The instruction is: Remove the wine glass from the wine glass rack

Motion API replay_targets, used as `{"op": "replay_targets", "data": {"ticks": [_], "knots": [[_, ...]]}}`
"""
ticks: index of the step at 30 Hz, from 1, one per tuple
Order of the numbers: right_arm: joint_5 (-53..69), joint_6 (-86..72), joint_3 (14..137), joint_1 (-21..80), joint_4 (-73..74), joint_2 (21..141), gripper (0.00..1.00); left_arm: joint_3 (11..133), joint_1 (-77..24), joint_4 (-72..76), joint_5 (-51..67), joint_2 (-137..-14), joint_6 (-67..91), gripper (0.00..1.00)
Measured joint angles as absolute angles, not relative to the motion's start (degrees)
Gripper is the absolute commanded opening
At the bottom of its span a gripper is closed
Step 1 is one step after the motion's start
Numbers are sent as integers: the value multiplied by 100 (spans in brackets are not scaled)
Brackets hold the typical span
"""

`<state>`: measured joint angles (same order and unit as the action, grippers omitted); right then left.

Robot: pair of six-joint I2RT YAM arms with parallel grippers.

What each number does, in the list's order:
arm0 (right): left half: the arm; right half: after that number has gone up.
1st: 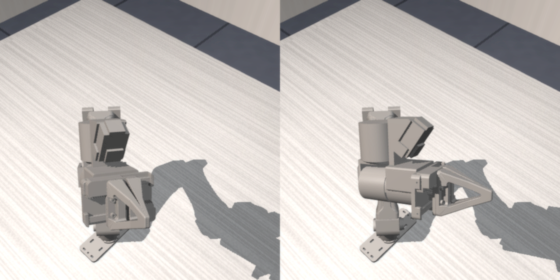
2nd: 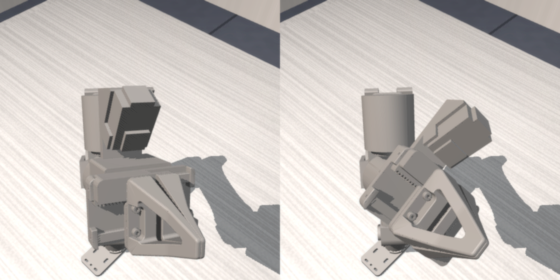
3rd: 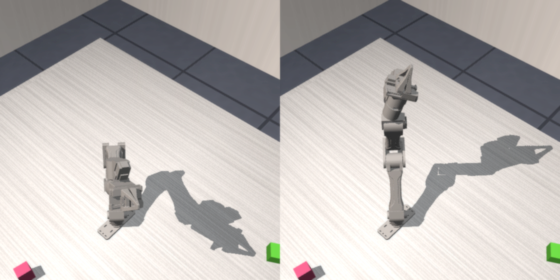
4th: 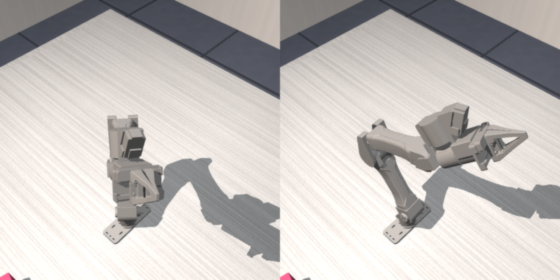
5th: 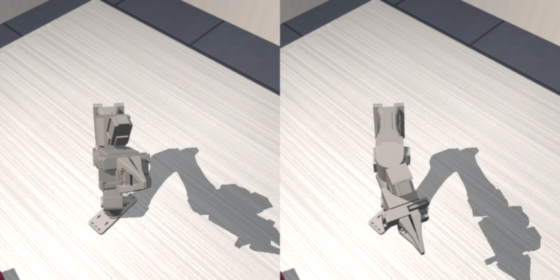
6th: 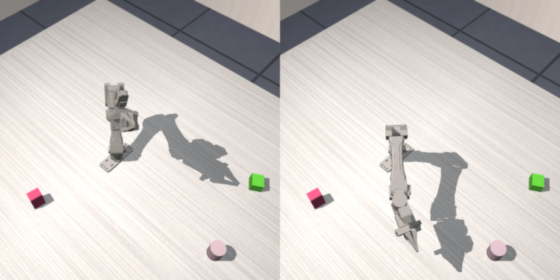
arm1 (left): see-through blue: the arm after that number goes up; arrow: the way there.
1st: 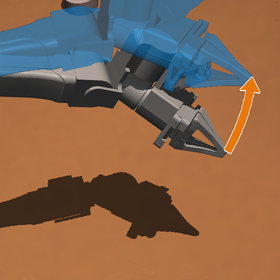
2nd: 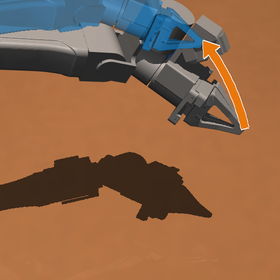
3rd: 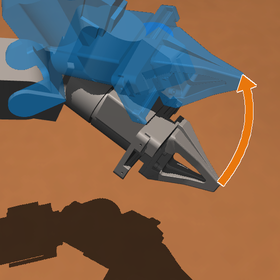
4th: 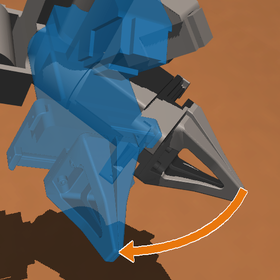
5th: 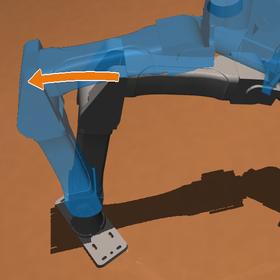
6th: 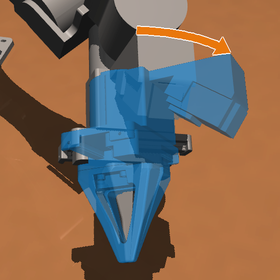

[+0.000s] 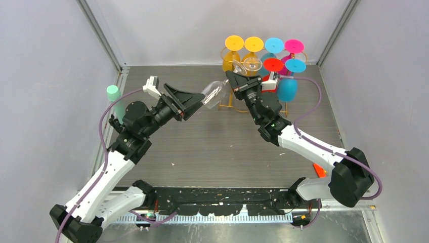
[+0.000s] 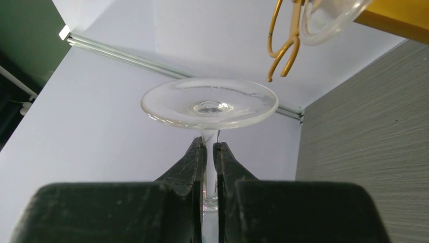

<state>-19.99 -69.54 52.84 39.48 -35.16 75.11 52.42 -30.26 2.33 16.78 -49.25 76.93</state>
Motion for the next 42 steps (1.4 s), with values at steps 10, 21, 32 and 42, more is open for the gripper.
{"op": "replay_targets", "data": {"ticks": [10, 21, 32, 42], "knots": [[-1970, -6877, 5172, 4014, -4550, 7588, 0, 4827, -3026, 1201, 1890, -5583, 8639, 73], [-1981, -6921, 5054, 4029, -4838, 7588, 0, 4740, -3026, 1737, 1850, -5592, 8840, 44], [-2049, -7225, 4923, 4034, -5085, 7592, 0, 4740, -3026, 2342, 1911, -5754, 8984, 20], [-2156, -7253, 4880, 4034, -5100, 7572, 0, 4635, -3026, 2829, 1931, -5924, 9013, 32]]}}
